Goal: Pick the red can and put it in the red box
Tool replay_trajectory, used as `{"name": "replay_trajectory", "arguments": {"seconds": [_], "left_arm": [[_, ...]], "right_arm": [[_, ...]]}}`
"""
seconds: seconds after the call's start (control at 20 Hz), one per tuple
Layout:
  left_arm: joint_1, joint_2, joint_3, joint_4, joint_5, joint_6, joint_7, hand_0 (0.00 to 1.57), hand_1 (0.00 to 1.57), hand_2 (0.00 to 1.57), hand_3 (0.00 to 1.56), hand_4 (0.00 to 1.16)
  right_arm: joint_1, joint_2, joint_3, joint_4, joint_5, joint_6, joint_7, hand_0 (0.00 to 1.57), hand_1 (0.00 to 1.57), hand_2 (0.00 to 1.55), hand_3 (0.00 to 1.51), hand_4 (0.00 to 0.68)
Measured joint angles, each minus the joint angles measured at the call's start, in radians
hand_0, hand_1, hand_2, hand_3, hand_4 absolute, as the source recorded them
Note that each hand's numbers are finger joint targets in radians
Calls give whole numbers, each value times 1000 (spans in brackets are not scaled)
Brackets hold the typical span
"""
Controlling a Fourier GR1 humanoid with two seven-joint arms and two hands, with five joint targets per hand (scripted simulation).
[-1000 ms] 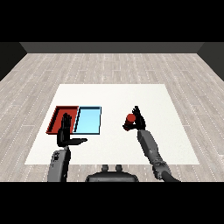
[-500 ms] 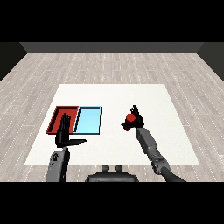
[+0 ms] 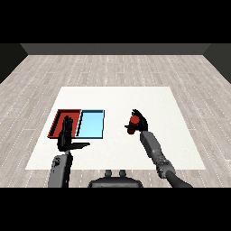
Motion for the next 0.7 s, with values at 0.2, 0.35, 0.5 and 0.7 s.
{"name": "replay_trajectory", "arguments": {"seconds": [0.2, 0.35, 0.5, 0.7], "left_arm": [[-8, 3, 7, 17, 0, -2, -11, 0, 0, 0, 0, 0], [-12, -5, -3, 44, -22, 8, -36, 0, 0, 0, 0, 0], [-11, -9, -14, 24, -33, 17, -22, 0, 0, 0, 0, 0], [-2, -14, -23, 28, -39, 17, -35, 0, 0, 0, 0, 0]], "right_arm": [[33, 11, 25, -40, 23, -56, 2, 1497, 1497, 1465, 1436, 667], [7, 12, 27, -7, 43, -83, -15, 1476, 1476, 1457, 1431, 664], [16, 0, 41, -56, 55, -95, 13, 1459, 1459, 1452, 1421, 643], [65, 7, 80, -124, 77, -125, 12, 1464, 1464, 1452, 1415, 660]]}}
